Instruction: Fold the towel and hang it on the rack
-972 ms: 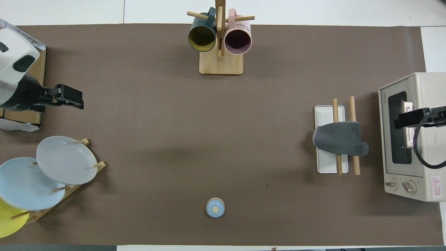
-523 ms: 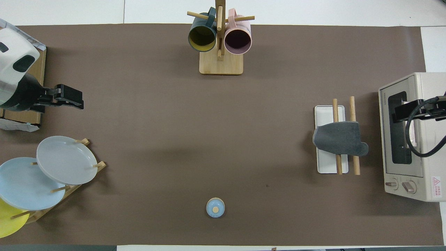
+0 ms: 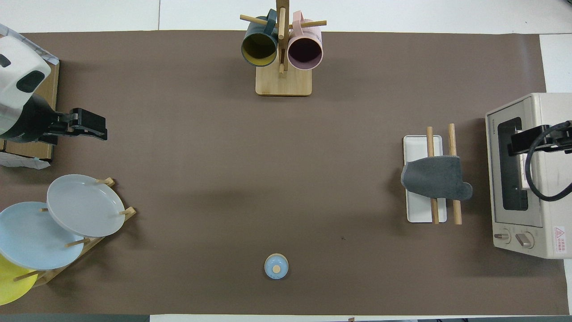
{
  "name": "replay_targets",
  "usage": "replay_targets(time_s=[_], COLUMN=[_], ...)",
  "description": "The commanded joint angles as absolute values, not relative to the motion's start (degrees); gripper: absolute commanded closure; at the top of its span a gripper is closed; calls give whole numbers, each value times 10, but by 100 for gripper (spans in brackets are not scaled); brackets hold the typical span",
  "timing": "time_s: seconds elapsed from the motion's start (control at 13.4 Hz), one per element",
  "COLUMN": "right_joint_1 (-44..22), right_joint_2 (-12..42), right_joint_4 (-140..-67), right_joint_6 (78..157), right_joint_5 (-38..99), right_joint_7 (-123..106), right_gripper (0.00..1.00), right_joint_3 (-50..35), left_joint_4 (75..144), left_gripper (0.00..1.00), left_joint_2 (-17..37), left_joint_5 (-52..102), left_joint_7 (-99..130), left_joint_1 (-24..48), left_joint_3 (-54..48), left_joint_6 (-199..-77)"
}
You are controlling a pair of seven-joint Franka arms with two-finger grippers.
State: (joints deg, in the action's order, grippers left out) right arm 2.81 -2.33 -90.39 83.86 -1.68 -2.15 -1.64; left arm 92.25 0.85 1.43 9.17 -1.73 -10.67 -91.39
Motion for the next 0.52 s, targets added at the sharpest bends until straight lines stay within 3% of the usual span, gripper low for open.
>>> replay_targets(time_s=[0.0, 0.45], right_joint_1=[4, 3], right_joint_2=[-22, -22], right_joint_4=[-897, -901], right_joint_6=[821, 840], right_joint_5=[-25, -23], right_joint_7=[-11, -11], right_gripper=[0, 0], right_joint_3=[-11, 2], left_joint_4=[937, 937], left_gripper=[0, 0], left_joint_2=[-4, -4], left_joint_5=[19, 19], left_joint_7=[88, 87], left_joint_1=[-13, -13], left_joint_3=[-99, -99], left_joint_6=[-921, -921])
